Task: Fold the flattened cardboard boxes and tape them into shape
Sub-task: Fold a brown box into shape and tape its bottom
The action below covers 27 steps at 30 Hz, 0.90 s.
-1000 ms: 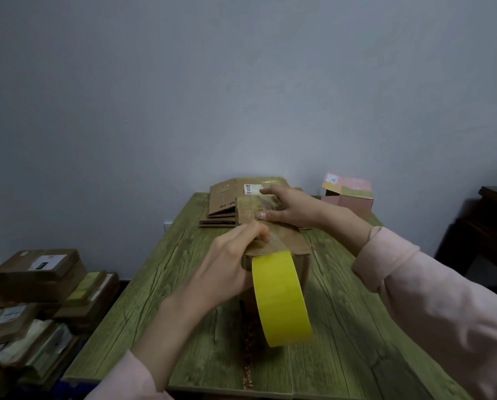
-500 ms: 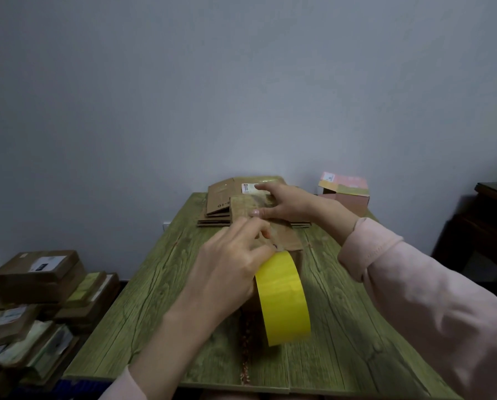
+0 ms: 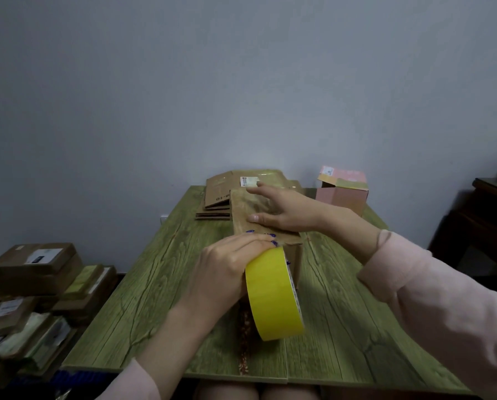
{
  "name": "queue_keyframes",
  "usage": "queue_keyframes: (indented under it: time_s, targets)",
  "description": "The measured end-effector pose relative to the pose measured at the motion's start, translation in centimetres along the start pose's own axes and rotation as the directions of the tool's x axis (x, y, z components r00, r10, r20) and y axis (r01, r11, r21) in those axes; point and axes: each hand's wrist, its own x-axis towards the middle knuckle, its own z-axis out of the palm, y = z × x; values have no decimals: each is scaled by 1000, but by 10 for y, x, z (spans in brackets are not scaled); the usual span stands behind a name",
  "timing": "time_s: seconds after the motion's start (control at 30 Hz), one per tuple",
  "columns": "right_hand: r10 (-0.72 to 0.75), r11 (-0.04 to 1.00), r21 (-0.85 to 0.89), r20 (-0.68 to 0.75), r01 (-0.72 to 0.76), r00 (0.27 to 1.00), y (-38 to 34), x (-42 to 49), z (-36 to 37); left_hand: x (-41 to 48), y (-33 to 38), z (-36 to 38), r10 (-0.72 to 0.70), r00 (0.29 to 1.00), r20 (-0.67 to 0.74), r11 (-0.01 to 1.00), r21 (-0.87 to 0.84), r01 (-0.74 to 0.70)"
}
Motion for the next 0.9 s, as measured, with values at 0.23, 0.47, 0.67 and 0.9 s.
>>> queue_keyframes:
  time_s: [0.23, 0.47, 0.67, 0.9]
  targets:
    - [4, 1000, 21, 58, -5, 998, -8, -16, 0, -2, 2, 8, 42, 998, -54, 997, 68, -38]
    - [41, 999, -6, 47, -41, 998, -13, -13, 1, -28, 10, 16, 21, 957, -288, 998, 65, -2]
    - [-19, 999, -35, 98, 22, 995, -16, -19, -2, -24, 9, 19, -99, 941, -324, 992, 44, 119]
    - [-43, 995, 96, 265, 18, 963, -6, -26, -8, -13, 5, 16, -46, 975, -218, 999, -39, 38]
